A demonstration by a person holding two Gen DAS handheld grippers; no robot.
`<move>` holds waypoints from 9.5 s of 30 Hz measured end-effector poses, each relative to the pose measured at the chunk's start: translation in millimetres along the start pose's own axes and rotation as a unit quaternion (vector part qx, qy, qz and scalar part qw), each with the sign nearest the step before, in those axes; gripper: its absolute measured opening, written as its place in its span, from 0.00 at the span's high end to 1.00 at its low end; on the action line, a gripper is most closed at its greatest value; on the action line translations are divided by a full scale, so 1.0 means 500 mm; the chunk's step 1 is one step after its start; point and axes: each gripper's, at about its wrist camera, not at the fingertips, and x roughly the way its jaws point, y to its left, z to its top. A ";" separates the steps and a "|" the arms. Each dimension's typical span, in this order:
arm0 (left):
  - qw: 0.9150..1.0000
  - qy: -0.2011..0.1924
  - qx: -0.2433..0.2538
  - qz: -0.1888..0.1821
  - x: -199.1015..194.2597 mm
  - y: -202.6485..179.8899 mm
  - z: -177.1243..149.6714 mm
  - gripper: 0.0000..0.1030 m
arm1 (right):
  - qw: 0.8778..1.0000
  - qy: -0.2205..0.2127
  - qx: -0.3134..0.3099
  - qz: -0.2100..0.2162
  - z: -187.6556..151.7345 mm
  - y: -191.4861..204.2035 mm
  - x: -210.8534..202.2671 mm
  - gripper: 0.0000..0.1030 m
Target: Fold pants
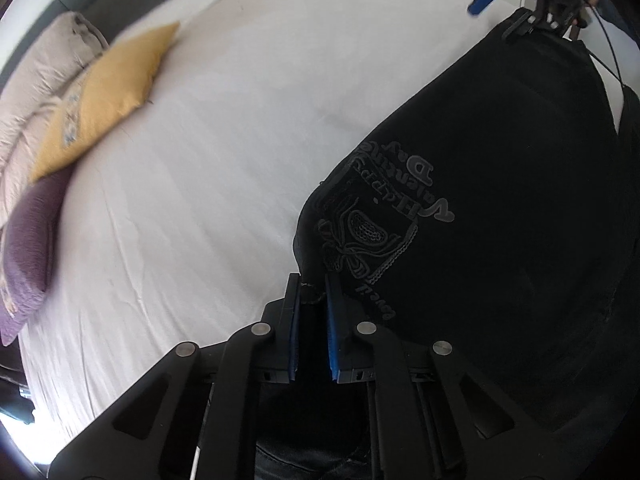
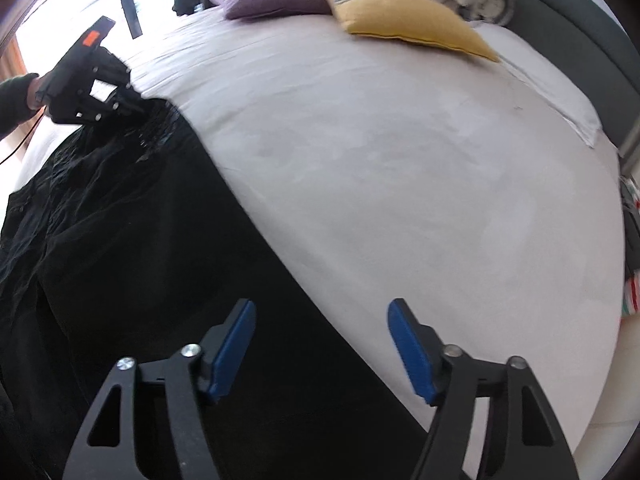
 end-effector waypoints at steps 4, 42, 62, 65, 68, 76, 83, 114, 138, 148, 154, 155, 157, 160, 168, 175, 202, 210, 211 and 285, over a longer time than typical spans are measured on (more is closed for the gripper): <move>0.999 -0.029 0.014 0.029 -0.004 -0.001 -0.008 0.91 | 1.000 0.020 -0.018 0.009 0.035 0.014 0.045 0.47; 0.968 -0.208 0.028 0.137 -0.406 -0.226 -0.176 0.91 | 0.986 -0.019 -0.125 -0.111 0.045 0.206 -0.140 0.97; 0.972 -0.208 0.010 0.109 -0.608 -0.526 -0.448 0.91 | 0.973 -0.055 -0.113 -0.191 -0.163 0.539 -0.265 0.97; 0.976 -0.195 -0.004 0.099 -0.593 -0.568 -0.502 0.91 | 0.972 -0.053 -0.112 -0.198 -0.191 0.592 -0.255 0.97; 0.978 -0.181 -0.009 0.100 -0.572 -0.609 -0.553 0.91 | 0.971 -0.041 -0.120 -0.201 -0.211 0.635 -0.232 0.97; 0.982 -0.160 -0.005 0.096 -0.517 -0.700 -0.641 0.91 | 0.970 -0.013 -0.122 -0.211 -0.254 0.707 -0.186 0.97; 0.985 -0.151 -0.016 0.085 -0.495 -0.735 -0.692 0.91 | 0.968 0.000 -0.116 -0.222 -0.291 0.764 -0.168 0.97; 0.985 -0.138 -0.044 0.090 -0.540 -0.699 -0.709 0.89 | 0.966 0.002 -0.104 -0.235 -0.340 0.821 -0.111 0.96; 0.989 -0.075 -0.058 0.115 -0.484 -0.701 -0.632 0.87 | 0.752 -0.270 0.601 -0.002 -0.781 0.298 -0.383 0.38; 0.990 -0.060 -0.065 0.110 -0.463 -0.688 -0.616 0.87 | 0.684 -0.237 0.684 0.092 -0.886 0.177 -0.326 0.34; 0.990 -0.056 -0.067 0.109 -0.452 -0.684 -0.603 0.87 | 0.671 -0.255 0.682 0.143 -0.843 0.215 -0.255 0.34; 0.990 -0.055 -0.067 0.110 -0.450 -0.688 -0.602 0.87 | 0.671 -0.260 0.681 0.139 -0.833 0.209 -0.251 0.36; 0.990 -0.055 -0.067 0.110 -0.451 -0.686 -0.606 0.87 | 0.674 -0.270 0.674 0.134 -0.811 0.201 -0.250 0.67; 0.990 -0.056 -0.067 0.111 -0.450 -0.686 -0.605 0.87 | 0.681 -0.257 0.677 0.103 -0.791 0.196 -0.265 0.90; 0.990 -0.061 -0.072 0.108 -0.447 -0.683 -0.612 0.87 | 0.716 -0.309 0.626 0.004 -0.727 0.226 -0.455 0.91; 0.990 -0.058 -0.079 0.101 -0.446 -0.673 -0.612 0.87 | 0.715 -0.285 0.638 -0.021 -0.747 0.229 -0.510 0.78; 0.991 -0.026 -0.071 0.106 -0.430 -0.677 -0.574 0.87 | 0.801 -0.237 0.549 -0.019 -0.816 0.187 -0.294 0.94; 0.992 -0.026 -0.068 0.104 -0.430 -0.676 -0.575 0.87 | 0.805 -0.248 0.537 -0.031 -0.796 0.206 -0.434 0.94; 0.992 -0.026 -0.068 0.104 -0.430 -0.675 -0.575 0.87 | 0.809 -0.242 0.534 -0.036 -0.794 0.208 -0.447 0.94; 0.997 0.005 -0.020 0.080 -0.423 -0.679 -0.533 0.90 | 0.807 -0.106 0.572 -0.098 -0.852 0.032 -0.381 0.74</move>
